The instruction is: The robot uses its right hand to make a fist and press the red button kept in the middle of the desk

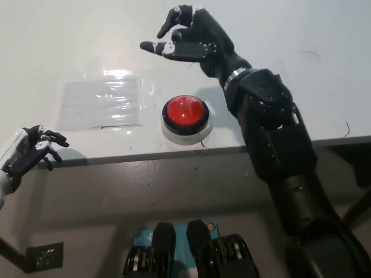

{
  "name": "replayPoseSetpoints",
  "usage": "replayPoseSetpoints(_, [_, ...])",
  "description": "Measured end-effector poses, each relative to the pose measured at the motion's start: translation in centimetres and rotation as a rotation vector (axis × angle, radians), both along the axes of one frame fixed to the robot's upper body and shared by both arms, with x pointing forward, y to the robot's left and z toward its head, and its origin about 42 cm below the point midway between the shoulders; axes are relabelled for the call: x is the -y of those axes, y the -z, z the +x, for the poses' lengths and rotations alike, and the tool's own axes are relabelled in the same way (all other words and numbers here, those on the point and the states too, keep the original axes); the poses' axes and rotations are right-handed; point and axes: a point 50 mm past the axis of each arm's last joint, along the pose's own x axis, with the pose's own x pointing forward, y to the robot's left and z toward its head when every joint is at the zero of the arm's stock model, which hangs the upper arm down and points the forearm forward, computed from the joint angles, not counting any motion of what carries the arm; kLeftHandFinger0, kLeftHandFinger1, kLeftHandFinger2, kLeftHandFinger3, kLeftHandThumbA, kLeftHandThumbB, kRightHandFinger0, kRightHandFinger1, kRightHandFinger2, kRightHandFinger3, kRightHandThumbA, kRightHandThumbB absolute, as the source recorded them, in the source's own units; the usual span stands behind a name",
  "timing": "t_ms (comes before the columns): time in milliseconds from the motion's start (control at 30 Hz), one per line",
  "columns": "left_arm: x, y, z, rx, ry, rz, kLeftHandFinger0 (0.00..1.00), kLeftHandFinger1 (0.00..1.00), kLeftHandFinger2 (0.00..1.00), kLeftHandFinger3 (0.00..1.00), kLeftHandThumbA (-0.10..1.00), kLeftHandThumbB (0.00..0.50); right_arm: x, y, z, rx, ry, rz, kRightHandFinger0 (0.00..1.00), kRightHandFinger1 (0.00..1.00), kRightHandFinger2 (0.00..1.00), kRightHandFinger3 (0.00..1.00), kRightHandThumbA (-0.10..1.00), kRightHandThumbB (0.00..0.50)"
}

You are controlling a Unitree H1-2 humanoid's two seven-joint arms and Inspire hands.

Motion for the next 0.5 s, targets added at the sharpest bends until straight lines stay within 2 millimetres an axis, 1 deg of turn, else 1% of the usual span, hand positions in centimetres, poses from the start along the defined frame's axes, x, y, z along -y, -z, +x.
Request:
replayPoseSetpoints(67, [0.0, 0.0, 0.0, 0.001, 0.0, 0.0, 0.24, 0.32, 0.45, 0.58, 0.49, 0.0, 0.5, -0.1, -0.1, -0.003, 0.008, 0.003, 0.0, 0.06, 0.33, 0.24, 1.0, 0.5])
replayPoseSetpoints(167, [-0.1, 0.0, 0.0, 0.003, -0.003, -0.004, 0.25, 0.33, 0.44, 0.57, 0.47, 0.0, 1.7, -0.2, -0.1, -0.012, 0.024, 0.012, 0.0, 0.06, 0.33, 0.25, 1.0, 0.5])
replayPoseSetpoints(233, [-0.2, -0.1, 0.0, 0.005, -0.006, -0.008, 0.23, 0.31, 0.43, 0.56, 0.47, 0.0, 2.5, -0.2, 0.0, -0.014, 0.037, 0.017, 0.0, 0.06, 0.32, 0.25, 1.0, 0.5])
replayPoseSetpoints(267, [-0.3, -0.1, 0.0, 0.005, -0.007, -0.009, 0.24, 0.32, 0.43, 0.57, 0.48, 0.0, 2.9, -0.2, 0.0, -0.016, 0.043, 0.018, 0.0, 0.06, 0.32, 0.24, 1.0, 0.5])
replayPoseSetpoints(333, [-0.3, -0.1, -0.1, 0.005, -0.007, -0.01, 0.24, 0.32, 0.42, 0.56, 0.48, 0.0, 3.8, -0.5, -0.1, -0.009, 0.057, 0.022, 0.0, 0.03, 0.28, 0.23, 1.0, 0.5])
replayPoseSetpoints(467, [-0.3, -0.1, -0.1, 0.006, -0.009, -0.011, 0.22, 0.31, 0.42, 0.56, 0.47, 0.0, 6.1, -1.0, -0.3, 0.017, 0.096, 0.029, 0.0, 0.03, 0.28, 0.23, 1.0, 0.5])
replayPoseSetpoints(500, [-0.4, -0.1, -0.1, 0.006, -0.01, -0.011, 0.23, 0.32, 0.44, 0.57, 0.47, 0.0, 6.7, -1.1, -0.4, 0.024, 0.106, 0.029, 0.0, 0.02, 0.28, 0.24, 1.0, 0.5])
